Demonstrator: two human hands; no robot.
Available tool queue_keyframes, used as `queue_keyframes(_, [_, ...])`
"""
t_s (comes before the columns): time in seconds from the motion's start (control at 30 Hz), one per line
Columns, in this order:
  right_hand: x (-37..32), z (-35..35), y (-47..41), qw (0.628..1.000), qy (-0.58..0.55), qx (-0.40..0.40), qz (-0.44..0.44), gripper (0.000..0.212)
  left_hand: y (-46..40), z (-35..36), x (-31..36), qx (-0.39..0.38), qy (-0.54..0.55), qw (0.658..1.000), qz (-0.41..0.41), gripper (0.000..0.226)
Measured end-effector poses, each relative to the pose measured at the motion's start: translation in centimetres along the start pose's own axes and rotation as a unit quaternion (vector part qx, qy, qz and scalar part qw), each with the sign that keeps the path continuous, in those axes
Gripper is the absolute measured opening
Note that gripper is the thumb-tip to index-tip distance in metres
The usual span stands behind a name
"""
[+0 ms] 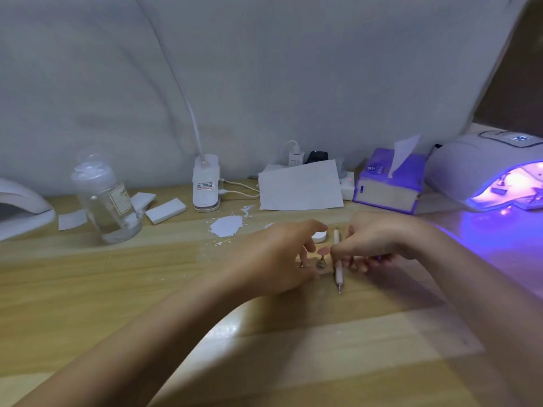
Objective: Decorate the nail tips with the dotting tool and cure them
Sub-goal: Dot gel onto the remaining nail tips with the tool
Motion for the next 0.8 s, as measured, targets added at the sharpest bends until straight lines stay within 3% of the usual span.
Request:
queue_keyframes(0.13, [0.5,-1.6,0.6,0.999,-0.039,0.018,-0.008,0.029,2.1,-2.5,-1.8,0.064,0.002,0.998,-0.001,0.059])
queue_keyframes(0.23, [0.3,-3.8,1.2,0.983,-0.163,0.066,-0.057,0.040,4.1,-4.1,-3.8,0.100,0.010,0.995,-0.010,0.054])
queue_keyframes(0.3, [-0.3,-4.7,1.6,0.949,-0.284,0.082,-0.111,0.047,4.9,-4.2,-5.0,0.109,0.029,0.993,-0.030,0.045])
queue_keyframes(0.43, [-2.1,-4.9,2.0,0.869,-0.449,0.075,-0.193,0.027,5.2,-2.9,-6.4,0.086,0.073,0.991,-0.076,0.035])
queue_keyframes(0.6, [-3.2,-4.8,1.4,0.811,-0.523,0.105,-0.239,0.035,4.5,-2.2,-6.5,0.090,0.089,0.989,-0.081,0.020])
queue_keyframes(0.7, [-3.0,-4.8,0.9,0.809,-0.511,0.165,-0.239,0.044,4.2,-2.2,-6.3,0.103,0.095,0.986,-0.084,0.019])
queue_keyframes(0.8, [-2.9,-4.5,0.7,0.818,-0.470,0.221,-0.246,0.037,4.2,-2.0,-6.3,0.137,0.114,0.980,-0.092,0.020])
Point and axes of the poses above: each hand's wrist, its own y-axis away from the middle knuckle, its own z-axis out of the palm, x = y × z, the point moved 8 cm from there along -y, towards the middle knuckle, and after that the axes turned 1 degree about -z, right-handed, at the moved point
